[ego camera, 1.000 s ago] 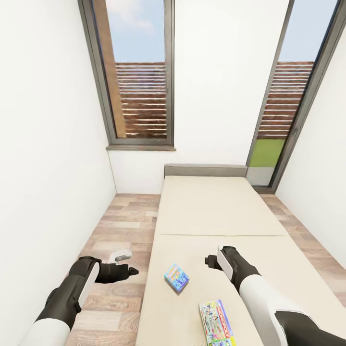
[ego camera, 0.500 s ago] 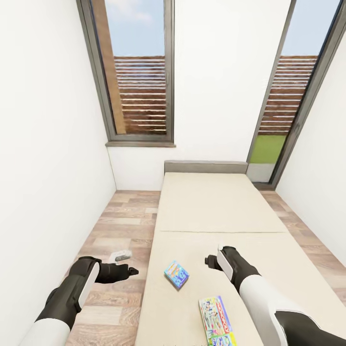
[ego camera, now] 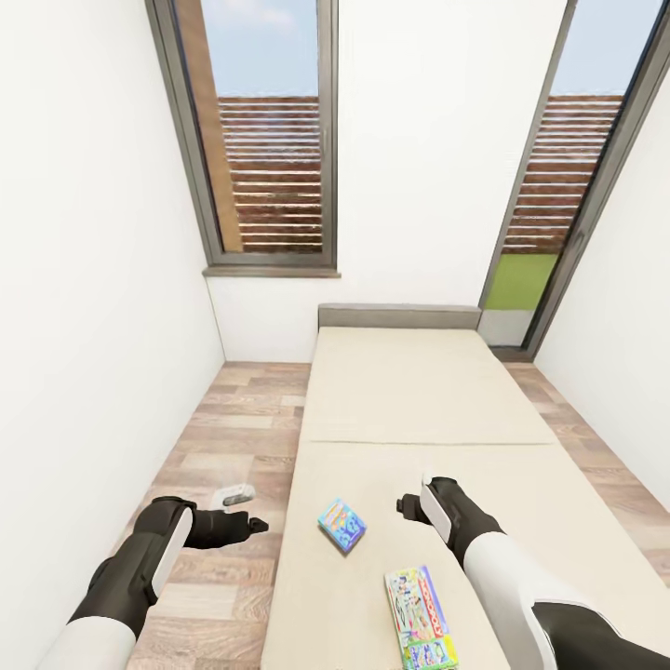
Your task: Put all the toys in the child's room - the three board games (two on the bed and one on the table), the two jigsaw puzzles on the table, and the tennis ball on the table - inside the toy box on the table in the child's room.
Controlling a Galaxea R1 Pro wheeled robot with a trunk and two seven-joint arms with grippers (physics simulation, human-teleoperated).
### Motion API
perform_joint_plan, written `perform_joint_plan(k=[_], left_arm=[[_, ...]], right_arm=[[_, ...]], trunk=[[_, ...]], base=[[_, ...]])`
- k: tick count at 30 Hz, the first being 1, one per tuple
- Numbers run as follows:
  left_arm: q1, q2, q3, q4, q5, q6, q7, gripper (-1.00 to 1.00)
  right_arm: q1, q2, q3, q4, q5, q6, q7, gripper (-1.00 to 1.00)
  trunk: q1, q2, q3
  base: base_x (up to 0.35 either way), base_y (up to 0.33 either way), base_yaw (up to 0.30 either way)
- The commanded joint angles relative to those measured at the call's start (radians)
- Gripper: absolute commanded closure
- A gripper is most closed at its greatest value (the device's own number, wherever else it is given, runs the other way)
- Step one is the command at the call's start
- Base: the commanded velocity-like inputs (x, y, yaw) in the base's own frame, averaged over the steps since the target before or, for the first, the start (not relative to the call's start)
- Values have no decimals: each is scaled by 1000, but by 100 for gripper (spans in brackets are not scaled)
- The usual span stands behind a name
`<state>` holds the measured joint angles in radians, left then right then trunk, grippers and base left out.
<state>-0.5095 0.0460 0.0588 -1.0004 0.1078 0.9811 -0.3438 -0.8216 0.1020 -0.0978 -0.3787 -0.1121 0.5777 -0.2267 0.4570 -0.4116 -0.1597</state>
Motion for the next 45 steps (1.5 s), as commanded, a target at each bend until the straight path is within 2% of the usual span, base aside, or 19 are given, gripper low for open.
perform_joint_plan(k=[1, 18, 21, 23, 24, 26, 27, 29, 31, 33, 36, 45], left_arm=[[-1, 0, 1, 0, 9, 7, 3, -100], [0, 5, 4, -5, 17, 16, -22, -100], [0, 15, 7, -8, 19, 19, -81, -100], [0, 31, 8, -8, 18, 20, -166, -100], [0, 46, 8, -9, 18, 20, -240, -100], [0, 62, 8, -9, 17, 20, -322, -100], [0, 80, 8, -9, 16, 18, -404, -100], [1, 98, 7, -9, 15, 15, -484, -100], [1, 130, 7, -9, 13, 11, -620, -100], [1, 147, 8, -9, 12, 9, -694, -100], [2, 160, 9, -8, 10, 8, -761, -100], [2, 167, 11, -7, 9, 6, -792, -100]], right_arm=[[-1, 1, -3, -2, -11, 2, -8, -100], [-1, 1, -2, -2, -3, -13, -14, -100], [-1, 1, -1, -3, 0, -17, -14, -100], [-1, 1, 0, -3, 3, -24, -14, -100], [-1, 1, 2, -3, 4, -37, -14, -100], [-1, 2, 3, -2, 6, -51, -14, -100], [-1, 2, 4, 0, 7, -66, -15, -100], [-1, 3, 4, 1, 8, -76, -15, -100], [-1, 3, 6, 2, 9, -88, -15, -100], [-1, 4, 6, 3, 9, -93, -15, -100], [-1, 4, 6, 3, 9, -96, -15, -100], [-1, 4, 6, 3, 8, -97, -14, -100]], trunk=[[1, -2, -4], [1, -2, -32], [1, -2, -37], [1, -2, -40], [1, -2, -42], [1, -2, -45], [1, -2, -47], [1, -2, -50], [1, -2, -54], [1, -2, -57], [1, -2, -62], [1, -2, -77]], base=[[0, 0, 0], [0, 0, 0], [0, 0, 0], [0, 0, 0], [0, 0, 0], [0, 0, 0], [0, 0, 0], [0, 0, 0], [0, 0, 0], [0, 0, 0], [0, 0, 0], [0, 0, 0]])
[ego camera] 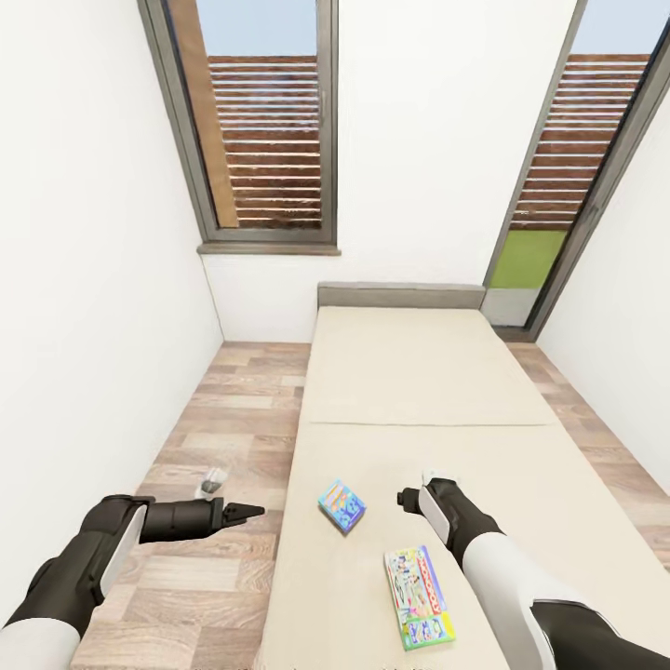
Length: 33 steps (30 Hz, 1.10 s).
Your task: Put all the toys in the child's room - the three board games (two on the bed and one on the table), the two jigsaw puzzles on the table, and the tennis ball on the table - inside the toy box on the table in the child's room.
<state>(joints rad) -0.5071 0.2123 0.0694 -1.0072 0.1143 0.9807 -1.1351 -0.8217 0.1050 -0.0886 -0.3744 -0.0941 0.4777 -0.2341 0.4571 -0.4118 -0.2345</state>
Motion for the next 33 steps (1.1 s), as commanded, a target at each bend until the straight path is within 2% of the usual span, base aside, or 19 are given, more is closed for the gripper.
perform_joint_plan(k=[1, 7, 12, 17, 22, 33], left_arm=[[-1, 0, 0, 0, 3, 6, -2, -100], [1, 4, 3, 2, 7, 7, -6, -100], [1, 20, 3, 2, 11, 7, -12, -100], [1, 28, 3, 2, 10, 7, -56, -100], [1, 31, 3, 3, 8, 6, -83, -100], [1, 32, 3, 4, 4, 6, -89, -100]], right_arm=[[-1, 1, -3, -2, -10, 3, -7, -100], [-1, 1, -3, -4, -10, 2, -7, -100], [-1, 2, -3, -5, -10, 1, -7, -100], [-1, 4, -3, -5, -10, -15, -7, -100], [-1, 5, -3, -3, -9, -34, -7, -100], [-1, 5, -3, -3, -9, -39, -7, -100]], trunk=[[0, -2, -4], [0, -2, -14], [0, -2, -22], [0, -2, -30], [0, -2, -38], [0, -2, -57]], base=[[0, 0, 0], [0, 0, 0], [0, 0, 0], [0, 0, 0], [0, 0, 0], [0, 0, 0]])
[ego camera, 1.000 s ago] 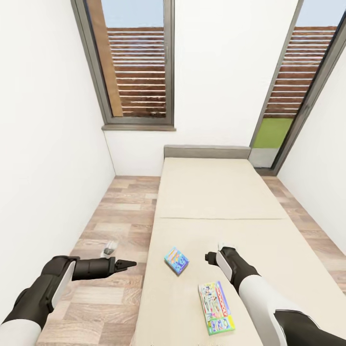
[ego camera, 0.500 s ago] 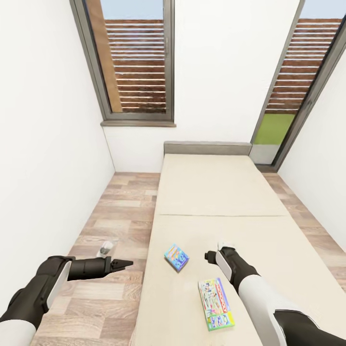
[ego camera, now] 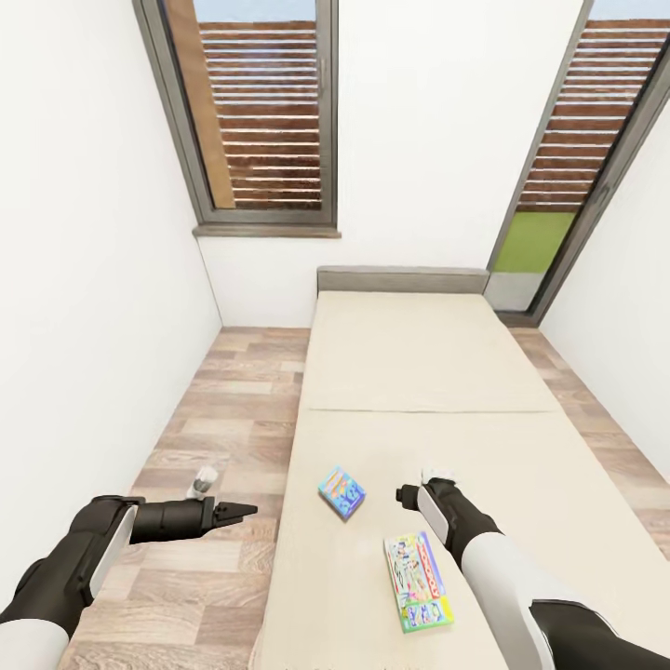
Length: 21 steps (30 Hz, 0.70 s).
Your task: Put all the toys in the child's room - the three board games (two on the bed and one on the table), the two jigsaw puzzles on the table, and the tennis ball on the table - inside the toy box on the table in the child's room.
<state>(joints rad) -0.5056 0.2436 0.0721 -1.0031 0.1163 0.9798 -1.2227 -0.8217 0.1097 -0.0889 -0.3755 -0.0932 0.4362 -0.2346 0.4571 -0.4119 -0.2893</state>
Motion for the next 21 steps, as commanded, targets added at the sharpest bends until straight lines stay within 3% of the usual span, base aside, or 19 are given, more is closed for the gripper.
perform_joint_plan(k=[1, 17, 21], left_arm=[[-1, 0, 0, 0, 2, 7, -1, -100], [-1, 0, -1, 0, 2, 7, 2, -100], [-1, -1, -1, 0, 2, 7, 3, -100]], right_arm=[[0, 1, -3, -2, -10, 3, -6, -100], [0, 0, -3, -10, -10, -4, -6, -100], [0, -2, -3, -12, -10, -36, -6, -100]], trunk=[[0, -2, -4], [0, -2, -30], [0, -2, -37]], base=[[0, 0, 0], [0, 0, 0], [0, 0, 0]])
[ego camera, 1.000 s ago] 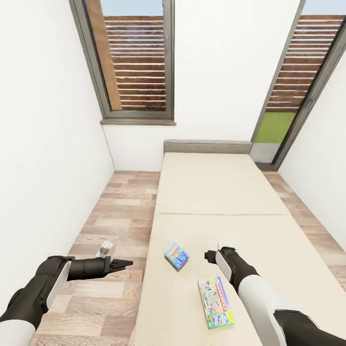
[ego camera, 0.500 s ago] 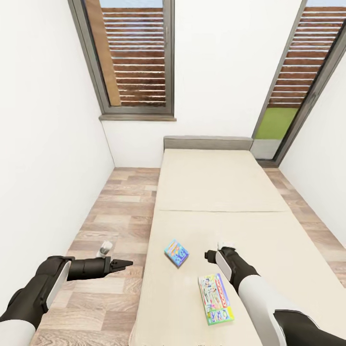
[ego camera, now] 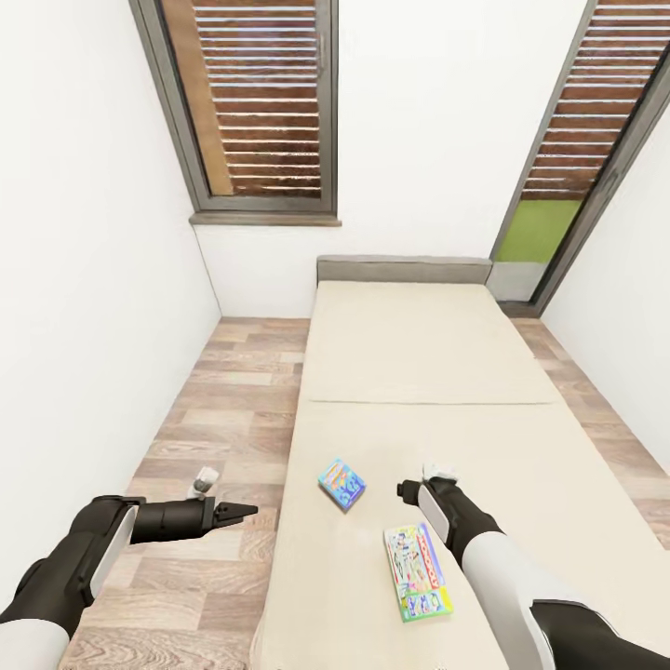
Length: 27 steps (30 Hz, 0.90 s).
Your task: Put all the toys in the child's room - the three board games (two on the bed and one on the table), the two jigsaw puzzles on the table, and the tennis ball on the table - inside the toy box on the table in the child's room.
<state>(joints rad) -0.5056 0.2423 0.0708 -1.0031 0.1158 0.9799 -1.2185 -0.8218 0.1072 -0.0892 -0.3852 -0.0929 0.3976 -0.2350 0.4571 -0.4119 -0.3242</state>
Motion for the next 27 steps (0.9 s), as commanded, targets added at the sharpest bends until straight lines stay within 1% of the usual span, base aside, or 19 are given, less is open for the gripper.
perform_joint_plan(k=[1, 9, 25, 27], left_arm=[[-1, 0, 0, 0, 2, 6, -1, -100], [-1, -3, -3, 0, 2, 6, 2, -100], [-1, 4, 3, 1, 1, 5, -4, -100], [-1, 8, 4, 1, 0, -1, -4, -100]], right_arm=[[0, 1, -3, -2, -10, -3, -6, -100], [0, 3, -3, -3, -10, -25, -6, -100], [0, 2, -3, -3, -10, -26, -6, -100], [0, 2, -3, -3, -10, -26, -6, -100]], trunk=[[0, -2, -3], [0, -2, -17], [0, -2, -43], [0, -2, -47]], base=[[0, 0, 0], [0, 0, 0], [0, 0, 0], [0, 0, 0]])
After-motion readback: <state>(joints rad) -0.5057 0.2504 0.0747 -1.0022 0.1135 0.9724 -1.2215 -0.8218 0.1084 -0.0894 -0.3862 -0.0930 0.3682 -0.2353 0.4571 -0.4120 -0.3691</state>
